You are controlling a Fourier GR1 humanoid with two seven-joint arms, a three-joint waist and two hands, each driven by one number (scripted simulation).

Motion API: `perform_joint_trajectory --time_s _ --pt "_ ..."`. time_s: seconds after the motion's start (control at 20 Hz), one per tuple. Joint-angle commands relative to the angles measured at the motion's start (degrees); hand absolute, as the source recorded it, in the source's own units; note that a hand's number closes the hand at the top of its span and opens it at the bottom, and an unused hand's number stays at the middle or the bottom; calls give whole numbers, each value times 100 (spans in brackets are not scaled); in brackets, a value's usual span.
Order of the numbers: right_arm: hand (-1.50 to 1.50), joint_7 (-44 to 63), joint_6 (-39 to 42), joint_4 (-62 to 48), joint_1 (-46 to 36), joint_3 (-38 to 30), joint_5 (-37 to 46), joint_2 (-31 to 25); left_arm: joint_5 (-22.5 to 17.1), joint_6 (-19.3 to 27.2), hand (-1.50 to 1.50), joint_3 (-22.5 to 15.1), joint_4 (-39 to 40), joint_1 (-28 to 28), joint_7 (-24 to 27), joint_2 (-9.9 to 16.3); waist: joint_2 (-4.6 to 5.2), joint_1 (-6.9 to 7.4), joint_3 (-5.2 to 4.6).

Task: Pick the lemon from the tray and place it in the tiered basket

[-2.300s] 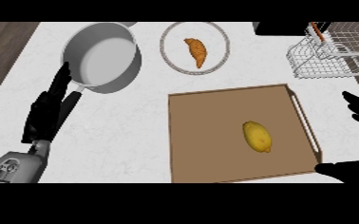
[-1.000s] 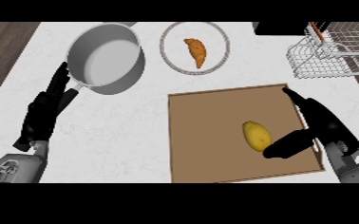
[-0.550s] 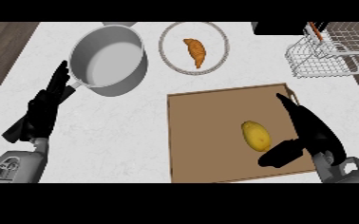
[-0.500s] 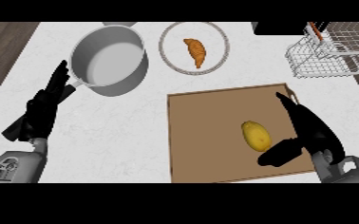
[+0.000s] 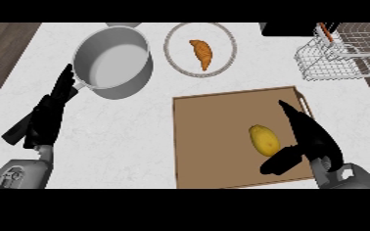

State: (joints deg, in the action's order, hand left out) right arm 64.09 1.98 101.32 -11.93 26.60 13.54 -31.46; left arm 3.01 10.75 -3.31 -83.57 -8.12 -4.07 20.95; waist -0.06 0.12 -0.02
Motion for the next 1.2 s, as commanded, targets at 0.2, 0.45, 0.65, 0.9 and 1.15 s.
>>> perform_joint_trajectory --time_s 0.2,0.45,0.65,0.9,1.15 --pt "-150 315 12 -206 454 -55 504 490 275 64 0 14 -208 206 13 -243 0 -11 2" --pt "-150 630 646 -617 -300 -496 214 720 295 -96 0 110 -73 -75 -185 -286 6 17 1" --pt "-150 -498 232 -1491 64 -465 744 1082 536 -5 0 221 131 -128 24 -397 12 -1 3" --pt "-150 -34 688 -1190 62 -534 709 1299 493 -274 0 335 -30 -70 -99 -396 6 -13 1" --pt "150 -370 878 -1887 -112 -657 614 1635 467 -439 0 508 10 -212 -87 -335 10 8 2"
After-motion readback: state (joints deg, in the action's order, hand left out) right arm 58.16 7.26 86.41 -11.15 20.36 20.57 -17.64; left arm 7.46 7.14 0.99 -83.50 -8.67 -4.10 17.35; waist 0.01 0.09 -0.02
